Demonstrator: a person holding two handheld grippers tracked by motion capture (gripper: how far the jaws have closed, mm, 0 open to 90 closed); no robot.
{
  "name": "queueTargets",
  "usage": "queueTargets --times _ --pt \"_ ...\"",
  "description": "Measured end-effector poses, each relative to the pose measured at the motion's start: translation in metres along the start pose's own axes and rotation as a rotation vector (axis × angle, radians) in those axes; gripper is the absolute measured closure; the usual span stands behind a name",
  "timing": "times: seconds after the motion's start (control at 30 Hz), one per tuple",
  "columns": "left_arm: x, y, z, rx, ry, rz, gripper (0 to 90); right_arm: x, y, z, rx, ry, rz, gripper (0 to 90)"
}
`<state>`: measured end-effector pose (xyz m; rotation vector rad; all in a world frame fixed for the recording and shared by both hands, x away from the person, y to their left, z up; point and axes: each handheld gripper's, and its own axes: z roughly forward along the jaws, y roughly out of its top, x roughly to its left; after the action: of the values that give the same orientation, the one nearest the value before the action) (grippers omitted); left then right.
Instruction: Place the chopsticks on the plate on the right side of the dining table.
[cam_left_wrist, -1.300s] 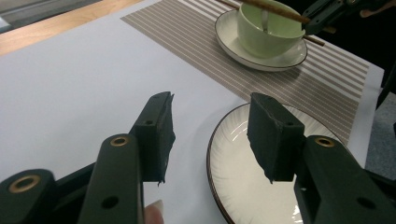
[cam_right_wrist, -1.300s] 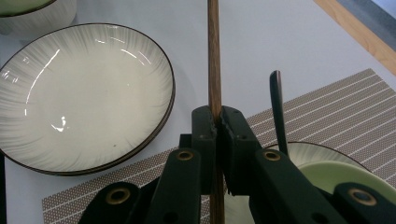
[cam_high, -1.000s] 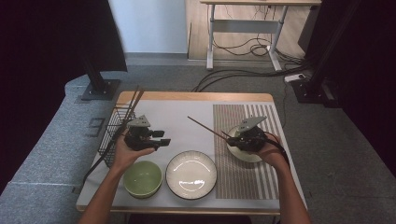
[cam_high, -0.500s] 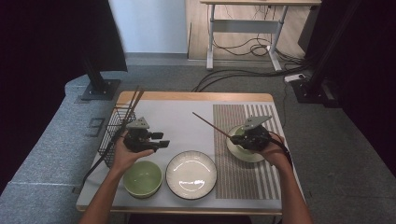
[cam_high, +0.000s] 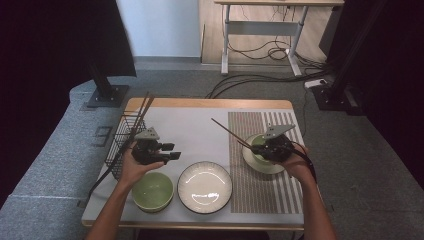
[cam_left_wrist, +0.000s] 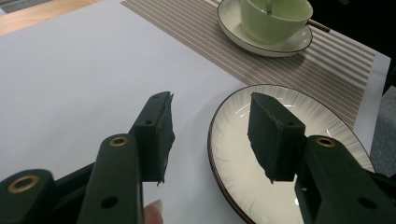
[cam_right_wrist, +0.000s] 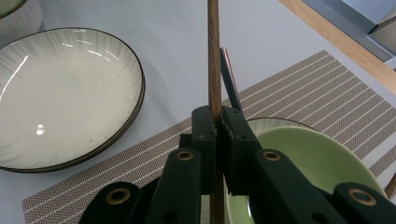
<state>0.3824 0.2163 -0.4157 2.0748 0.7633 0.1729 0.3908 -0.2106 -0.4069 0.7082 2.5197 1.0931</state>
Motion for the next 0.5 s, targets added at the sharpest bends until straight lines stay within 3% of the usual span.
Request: queueTargets --times 0.5 --pt "0.0052 -0.0079 -0.0025 -0.016 0.012 -0.010 50.5 -0.0066 -0.0095 -0.0010 0.021 -0.040 0.050 84.8"
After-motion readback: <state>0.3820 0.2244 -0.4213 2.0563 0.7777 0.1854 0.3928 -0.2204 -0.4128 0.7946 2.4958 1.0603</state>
